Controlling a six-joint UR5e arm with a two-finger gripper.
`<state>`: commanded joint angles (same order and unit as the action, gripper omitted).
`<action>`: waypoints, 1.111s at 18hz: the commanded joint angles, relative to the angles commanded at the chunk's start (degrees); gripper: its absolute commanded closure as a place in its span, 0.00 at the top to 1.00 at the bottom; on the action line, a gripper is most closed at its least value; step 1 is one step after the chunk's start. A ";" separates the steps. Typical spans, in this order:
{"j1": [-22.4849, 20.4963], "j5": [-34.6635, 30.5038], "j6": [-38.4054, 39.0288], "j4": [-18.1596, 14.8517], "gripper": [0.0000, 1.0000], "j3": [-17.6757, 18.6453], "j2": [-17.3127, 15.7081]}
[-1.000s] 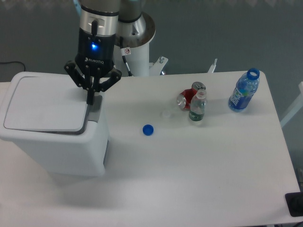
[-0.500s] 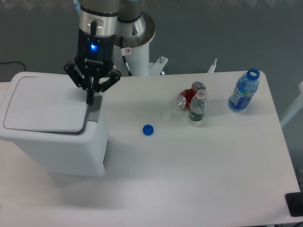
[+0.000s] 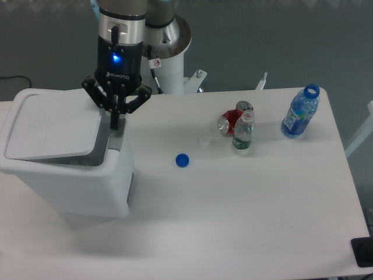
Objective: Close the trash can
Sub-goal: 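Lift the gripper off the lid and raise it away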
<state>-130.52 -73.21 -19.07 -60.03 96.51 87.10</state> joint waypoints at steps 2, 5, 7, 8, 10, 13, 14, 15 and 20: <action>-0.09 0.00 0.00 0.00 0.14 -0.01 -0.35; 0.00 -0.96 0.00 0.09 0.14 0.09 -0.79; 0.00 -1.05 0.00 0.17 0.15 0.00 -0.97; 0.00 -1.05 0.09 0.18 0.15 -0.09 -1.05; 0.00 -1.05 0.35 0.09 0.16 -0.27 -1.75; 0.17 -0.88 0.70 0.00 0.16 0.35 -3.34; 0.09 -0.70 0.70 -0.09 0.16 0.26 -3.69; 0.17 -0.09 0.79 -0.09 0.18 -0.09 -3.87; 1.58 5.53 1.32 -0.18 0.55 -0.36 -6.06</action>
<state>-128.94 -67.68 -17.75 -60.21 96.15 81.04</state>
